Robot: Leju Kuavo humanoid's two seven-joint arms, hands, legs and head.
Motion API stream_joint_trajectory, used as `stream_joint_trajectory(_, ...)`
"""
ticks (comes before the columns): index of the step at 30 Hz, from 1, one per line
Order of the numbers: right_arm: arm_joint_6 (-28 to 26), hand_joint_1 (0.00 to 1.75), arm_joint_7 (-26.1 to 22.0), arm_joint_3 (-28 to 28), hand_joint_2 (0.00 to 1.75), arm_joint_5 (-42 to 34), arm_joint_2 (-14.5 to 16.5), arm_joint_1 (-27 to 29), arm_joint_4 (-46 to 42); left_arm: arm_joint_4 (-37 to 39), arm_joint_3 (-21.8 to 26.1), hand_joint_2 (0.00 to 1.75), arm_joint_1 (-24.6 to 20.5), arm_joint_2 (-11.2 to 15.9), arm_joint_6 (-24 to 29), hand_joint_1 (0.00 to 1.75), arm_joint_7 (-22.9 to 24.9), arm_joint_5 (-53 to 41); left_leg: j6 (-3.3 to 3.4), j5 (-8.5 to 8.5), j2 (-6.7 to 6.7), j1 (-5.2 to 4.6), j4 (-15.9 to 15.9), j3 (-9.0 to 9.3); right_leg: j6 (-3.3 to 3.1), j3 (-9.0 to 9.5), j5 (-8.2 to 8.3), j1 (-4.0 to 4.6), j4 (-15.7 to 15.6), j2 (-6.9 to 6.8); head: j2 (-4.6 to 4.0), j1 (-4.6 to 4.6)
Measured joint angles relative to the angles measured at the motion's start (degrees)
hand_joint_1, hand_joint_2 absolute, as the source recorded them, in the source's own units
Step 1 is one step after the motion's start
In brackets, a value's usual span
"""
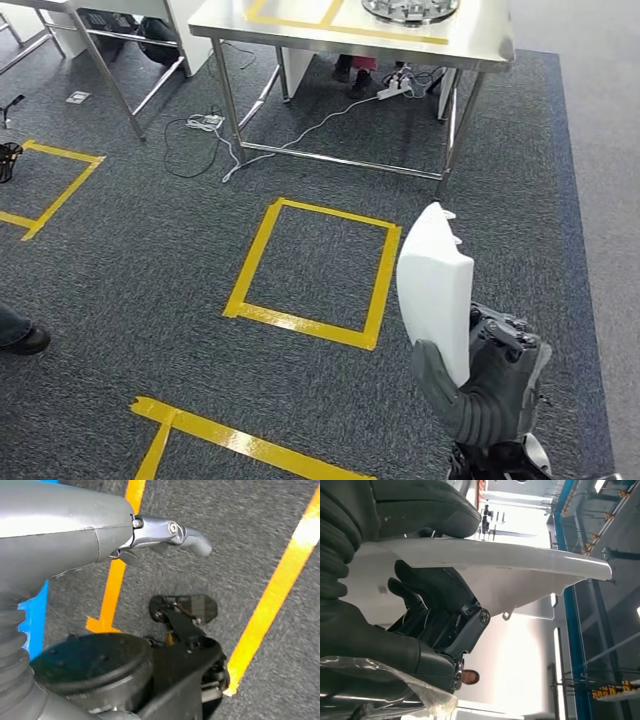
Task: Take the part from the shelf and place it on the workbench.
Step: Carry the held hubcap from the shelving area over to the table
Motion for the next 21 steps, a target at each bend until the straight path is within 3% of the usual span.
stream_joint_trajectory(1,0.0,1.75,0.0,0.0,1.75,0.0,0.0,0.0,0.0,0.0,0.0,1.75,0.0,0.0,0.0,0.00,0.1,0.0,0.02,0.02,-0.01,0.03,-0.1,0.04,-0.36,0.10,0.02,0.03,-0.1,0.08,0.00,0.03)
stream_joint_trajectory(4,-0.2,1.75,0.0,0.0,1.75,0.2,0.0,0.0,0.0,0.0,0.0,1.75,0.0,0.0,0.0,0.00,0.2,0.0,0.32,-0.21,0.01,-0.10,-0.1,0.05,-0.13,0.75,0.21,-0.05,-0.5,0.21,0.00,0.01)
stream_joint_trajectory(9,-0.4,1.75,0.0,0.0,1.75,0.5,0.0,0.0,0.1,0.0,0.0,1.75,-0.1,0.0,0.0,0.00,0.3,0.0,1.24,-0.89,0.20,-0.49,0.3,0.17,1.61,0.86,0.28,-0.47,-1.3,0.27,0.00,-0.03)
stream_joint_trajectory(12,-0.4,1.75,0.1,0.0,1.75,0.7,0.0,-0.2,0.1,0.0,0.0,1.75,0.0,0.2,0.0,0.00,0.4,0.0,2.28,-1.75,-0.15,-0.49,-0.4,0.40,2.59,1.81,0.65,-0.71,-1.1,0.10,0.00,-0.05)
stream_joint_trajectory(14,-0.4,1.75,0.2,0.0,1.75,0.7,0.0,-0.3,0.1,0.0,0.0,1.75,0.1,0.2,0.0,0.00,0.4,0.0,2.97,-1.79,-0.66,-0.21,-1.2,1.57,2.97,1.83,0.01,-0.87,0.5,1.70,0.00,0.07)
stream_joint_trajectory(16,-0.4,1.75,0.2,0.0,1.75,0.7,0.0,-0.4,0.1,0.0,0.0,1.75,0.0,0.2,0.0,0.00,0.4,0.0,3.29,-1.57,-1.15,-0.03,-1.7,2.75,2.86,-1.35,-2.97,-0.96,6.0,4.63,0.00,0.42)
stream_joint_trajectory(18,-0.5,1.75,0.3,0.0,1.75,0.7,0.0,-0.1,0.2,0.0,0.0,1.75,-0.3,0.2,0.0,0.00,0.4,0.0,3.32,-1.83,-1.70,-0.04,-1.6,3.08,3.03,-6.69,-5.64,-0.97,13.7,6.13,0.00,0.68)
stream_joint_trajectory(19,-0.5,1.75,0.3,0.0,1.75,0.7,0.0,0.0,0.2,0.0,0.0,1.75,-0.2,0.2,0.0,0.00,0.4,0.0,3.22,-2.08,-2.01,-0.05,-1.6,3.29,3.12,-8.71,-5.66,-0.98,15.9,6.25,0.00,0.72)
stream_joint_trajectory(20,-0.5,1.75,0.3,0.0,1.75,0.7,0.0,0.0,0.2,0.0,0.0,1.75,-0.2,0.2,-0.1,0.00,0.4,0.0,3.02,-2.43,-2.30,-0.03,-1.6,3.67,3.10,-9.69,-4.40,-1.00,15.8,6.26,0.00,0.73)
stream_joint_trajectory(21,-0.5,1.75,0.3,0.0,1.75,0.7,0.0,0.1,0.3,0.0,0.0,1.75,-0.1,0.2,-0.1,0.00,0.4,0.1,2.78,-2.85,-2.56,0.04,-1.6,4.21,3.00,-9.53,-2.12,-1.04,13.6,6.25,0.00,0.74)
